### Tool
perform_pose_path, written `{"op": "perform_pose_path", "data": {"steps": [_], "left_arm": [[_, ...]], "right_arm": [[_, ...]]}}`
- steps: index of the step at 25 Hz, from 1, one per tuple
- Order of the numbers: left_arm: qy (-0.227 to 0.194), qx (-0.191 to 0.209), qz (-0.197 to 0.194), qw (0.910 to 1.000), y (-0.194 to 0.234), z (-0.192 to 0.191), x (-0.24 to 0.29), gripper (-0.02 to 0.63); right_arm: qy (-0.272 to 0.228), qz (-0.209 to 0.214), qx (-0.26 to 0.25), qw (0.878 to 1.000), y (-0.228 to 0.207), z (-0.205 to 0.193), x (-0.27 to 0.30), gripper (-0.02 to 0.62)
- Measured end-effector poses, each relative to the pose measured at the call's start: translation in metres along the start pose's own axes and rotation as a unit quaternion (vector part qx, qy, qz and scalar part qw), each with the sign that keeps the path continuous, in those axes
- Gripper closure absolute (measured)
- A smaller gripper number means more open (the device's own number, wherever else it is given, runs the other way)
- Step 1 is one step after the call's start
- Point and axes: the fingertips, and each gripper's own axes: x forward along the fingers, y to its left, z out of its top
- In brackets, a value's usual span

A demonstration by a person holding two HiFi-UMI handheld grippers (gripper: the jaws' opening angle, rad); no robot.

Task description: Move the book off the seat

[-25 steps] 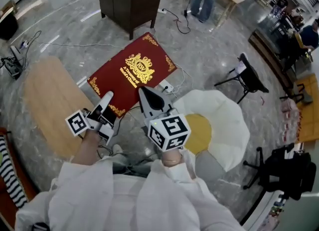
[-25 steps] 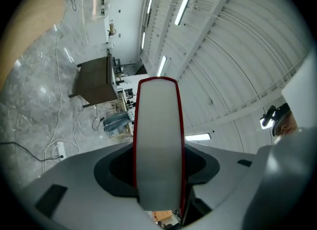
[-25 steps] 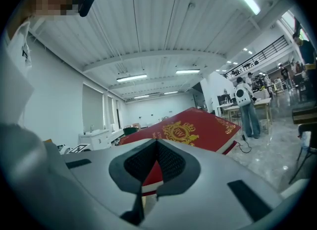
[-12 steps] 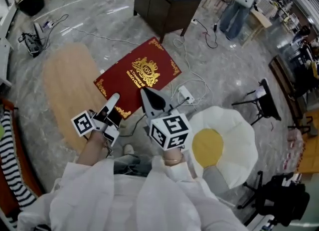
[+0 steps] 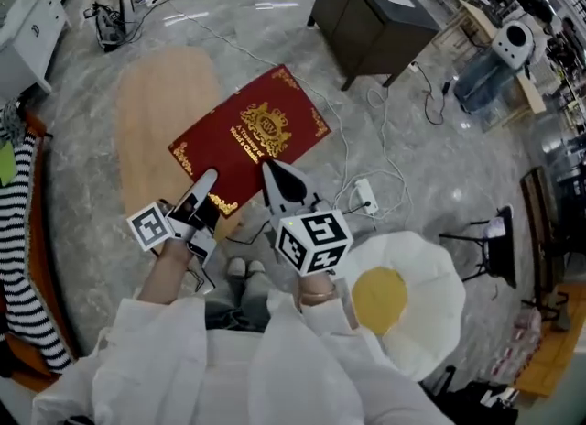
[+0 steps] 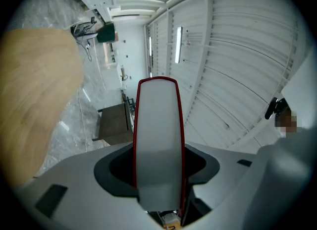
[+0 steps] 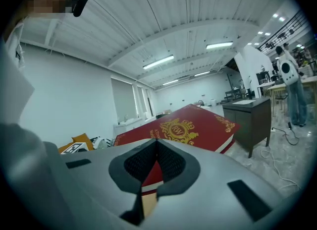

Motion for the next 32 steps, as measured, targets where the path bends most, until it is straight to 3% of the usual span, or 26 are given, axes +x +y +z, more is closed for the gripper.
{"op": "perform_pose_path", "data": {"steps": [9,14,26,32], "left_arm": [[-0.092,0.025,0.059,0.9937,0.028,0.034,-0.04,0.365],[-0.136,0.009,0.087,0.9869,0.063,0.046,-0.062,0.365],[-0.203,0.016,0.131,0.9702,0.152,0.075,-0.095,0.365],[-0.217,-0.001,0.157,0.9634,0.212,0.066,-0.126,0.365]], "right_arm": [[0.041,0.085,0.011,0.996,0.017,-0.028,0.051,0.583],[0.069,0.113,0.016,0.991,0.024,-0.065,0.083,0.583],[0.113,0.135,0.057,0.983,0.008,-0.147,0.143,0.584],[0.146,0.149,0.061,0.976,0.017,-0.207,0.165,0.583]]}}
